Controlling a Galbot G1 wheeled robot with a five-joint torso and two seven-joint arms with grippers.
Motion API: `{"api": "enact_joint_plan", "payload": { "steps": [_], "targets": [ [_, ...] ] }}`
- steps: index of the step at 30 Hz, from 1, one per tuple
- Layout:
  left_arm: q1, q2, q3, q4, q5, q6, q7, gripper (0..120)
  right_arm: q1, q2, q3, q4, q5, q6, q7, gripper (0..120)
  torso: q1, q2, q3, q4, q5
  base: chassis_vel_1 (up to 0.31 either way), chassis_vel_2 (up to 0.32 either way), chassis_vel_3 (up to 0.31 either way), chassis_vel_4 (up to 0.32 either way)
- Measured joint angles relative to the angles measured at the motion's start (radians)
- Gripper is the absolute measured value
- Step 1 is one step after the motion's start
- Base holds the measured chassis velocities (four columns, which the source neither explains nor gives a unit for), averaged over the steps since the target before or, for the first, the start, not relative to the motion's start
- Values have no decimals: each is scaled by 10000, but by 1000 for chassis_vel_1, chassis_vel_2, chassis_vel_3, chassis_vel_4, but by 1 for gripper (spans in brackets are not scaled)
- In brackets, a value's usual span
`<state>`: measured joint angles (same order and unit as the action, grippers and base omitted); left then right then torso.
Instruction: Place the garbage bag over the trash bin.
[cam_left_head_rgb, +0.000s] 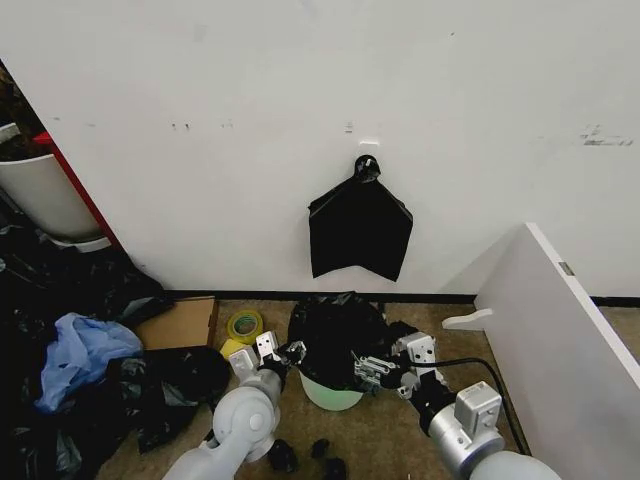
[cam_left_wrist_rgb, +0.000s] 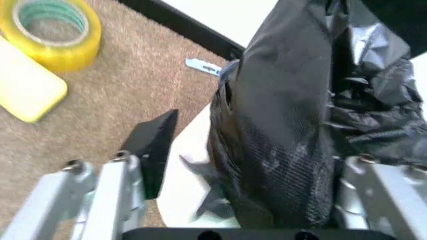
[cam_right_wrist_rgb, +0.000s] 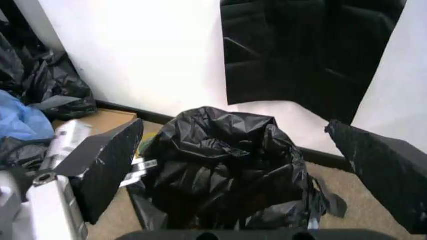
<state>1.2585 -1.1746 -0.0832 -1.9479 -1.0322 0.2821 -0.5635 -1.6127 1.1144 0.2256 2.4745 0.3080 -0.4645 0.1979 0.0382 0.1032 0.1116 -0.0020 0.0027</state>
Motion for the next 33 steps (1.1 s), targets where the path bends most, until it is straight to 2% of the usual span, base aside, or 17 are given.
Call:
{"api": "enact_joint_plan", "payload": {
  "steps": [1, 3, 4, 7, 8, 10, 12, 15, 18, 20, 21, 22, 23, 24, 25, 29, 33],
  "targets": [
    [0, 0, 0, 0, 0, 0, 0, 70, 0, 0, 0, 0, 0, 0, 0, 100, 0, 0, 0, 0, 0, 0, 0, 0, 0],
    [326, 343, -47, -464, 597, 7, 537, 81, 108, 51, 16, -96, 8, 165, -124, 100, 0, 0, 0, 1, 1, 0, 0, 0, 0],
    [326, 343, -47, -464, 597, 7, 537, 81, 108, 51, 16, -96, 8, 165, -124, 100, 0, 0, 0, 1, 1, 0, 0, 0, 0],
    [709, 639, -91, -1112, 1958, -377, 1379, 95, 126, 235, 24, -196, 47, 527, -302, 100, 0, 0, 0, 1, 0, 0, 0, 0, 0],
    [758, 661, -103, -1190, 2103, -416, 1436, 96, 114, 286, 24, -219, 47, 604, -313, 100, 0, 0, 0, -1, 0, 0, 0, 0, 0],
    [1210, 730, -206, -1629, 3401, -901, 1719, 100, -14, 644, 219, -419, 3, 1122, -338, 100, 0, 0, 0, 0, -2, 0, 0, 0, 0],
    [1347, 730, -228, -1687, 3788, -1117, 1792, 100, -73, 774, 344, -514, -47, 1386, -341, 100, 0, 0, 0, 0, -1, 0, 0, 0, 0],
    [2148, 613, -312, -1763, 6206, -2531, 2162, 100, -592, 1393, 1120, -1060, -134, 3103, -517, 100, 0, 0, 0, 0, 1, 0, 0, 0, 0],
    [3367, 262, -475, -1852, 8601, -4198, 2323, 100, -1579, 2302, 2298, -1800, -487, 6035, -1614, 100, -1, 1, -1, -2, -4, 0, 0, 0, 0],
    [3535, 196, -536, -1904, 8868, -4398, 2348, 100, -1691, 2449, 2417, -1923, -578, 6428, -1717, 100, -1, 0, -1, -2, 1, 0, 0, 0, 0],
    [3977, -48, -825, -2145, 9507, -4899, 2427, 100, -1990, 2880, 2713, -2289, -892, 7453, -1903, 100, -1, 1, -2, -2, 0, 0, 0, 0, 0],
    [4078, -117, -918, -2219, 9649, -5003, 2435, 100, -2043, 2968, 2769, -2364, -951, 7633, -1926, 100, -1, 1, -2, -1, -1, 0, 0, 0, 0],
    [4434, -361, -1249, -2489, 10055, -5295, 2445, 100, -2275, 3376, 3041, -2768, -1178, 8470, -2007, 100, -1, 0, -1, 0, 1, 0, 0, 0, 0],
    [4480, -389, -1294, -2531, 10099, -5335, 2446, 100, -2305, 3421, 3076, -2819, -1199, 8565, -2020, 100, 0, 0, -1, 0, 2, 0, 0, 0, 0],
    [4928, -599, -1606, -2944, 10499, -5707, 2447, 100, -2588, 3757, 3326, -3207, -1307, 9377, -2095, 100, 0, 1, -1, -2, 1, 0, 0, 0, 0],
    [5552, -692, -1799, -3252, 11055, -6217, 2437, 100, -2936, 3957, 3408, -3337, -1531, 10080, -2165, 100, -1, 1, -1, -1, 1, 0, 0, 0, 0],
    [6411, -843, -2253, -3026, 11693, -7159, 2417, 100, -3167, 4106, 3274, -3029, -2176, 10208, -2097, 100, -1, 1, -1, 0, 0, 0, 0, 0, 0]
  ]
}}
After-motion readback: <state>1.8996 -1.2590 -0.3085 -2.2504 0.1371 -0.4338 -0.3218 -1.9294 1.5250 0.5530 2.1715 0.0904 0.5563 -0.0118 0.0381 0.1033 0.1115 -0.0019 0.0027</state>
